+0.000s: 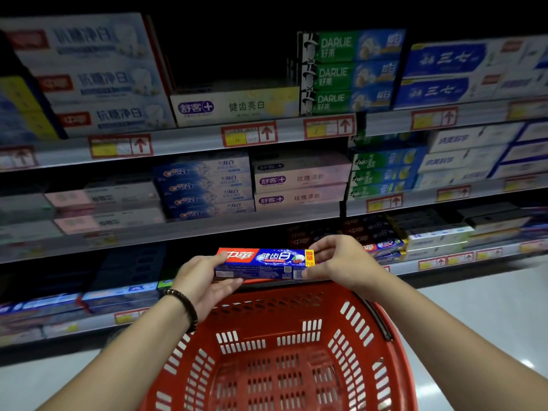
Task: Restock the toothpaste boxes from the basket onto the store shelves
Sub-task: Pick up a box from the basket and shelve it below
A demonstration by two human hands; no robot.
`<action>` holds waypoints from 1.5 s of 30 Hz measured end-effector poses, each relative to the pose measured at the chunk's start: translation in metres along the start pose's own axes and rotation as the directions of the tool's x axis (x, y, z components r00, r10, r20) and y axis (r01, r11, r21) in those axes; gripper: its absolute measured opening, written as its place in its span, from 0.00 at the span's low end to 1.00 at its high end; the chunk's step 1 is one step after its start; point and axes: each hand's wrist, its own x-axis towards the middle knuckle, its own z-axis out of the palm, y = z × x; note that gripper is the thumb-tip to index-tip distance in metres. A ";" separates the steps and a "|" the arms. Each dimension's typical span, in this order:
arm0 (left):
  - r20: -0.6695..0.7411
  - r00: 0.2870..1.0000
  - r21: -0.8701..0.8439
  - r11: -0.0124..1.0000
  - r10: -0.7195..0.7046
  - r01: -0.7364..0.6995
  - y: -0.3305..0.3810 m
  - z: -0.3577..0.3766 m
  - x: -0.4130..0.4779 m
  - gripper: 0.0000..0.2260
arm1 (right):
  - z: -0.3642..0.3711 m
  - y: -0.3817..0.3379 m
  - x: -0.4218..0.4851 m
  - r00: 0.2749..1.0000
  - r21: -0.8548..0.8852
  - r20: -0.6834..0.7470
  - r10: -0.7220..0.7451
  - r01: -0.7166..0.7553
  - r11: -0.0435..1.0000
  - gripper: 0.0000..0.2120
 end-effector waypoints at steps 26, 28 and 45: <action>-0.048 0.882 0.396 0.820 0.468 -0.414 -0.035 0.032 0.025 0.04 | -0.012 0.025 0.026 0.897 0.377 -0.425 0.119 0.055 0.925 0.04; -0.031 0.876 0.407 0.807 0.481 -0.429 -0.036 0.040 0.029 0.04 | -0.018 0.029 0.030 0.881 0.361 -0.455 0.132 0.047 0.932 0.05; -0.035 0.915 0.559 0.767 0.402 -0.315 -0.040 0.129 0.102 0.10 | -0.059 0.076 0.081 0.730 0.326 -0.630 0.265 -0.061 0.944 0.03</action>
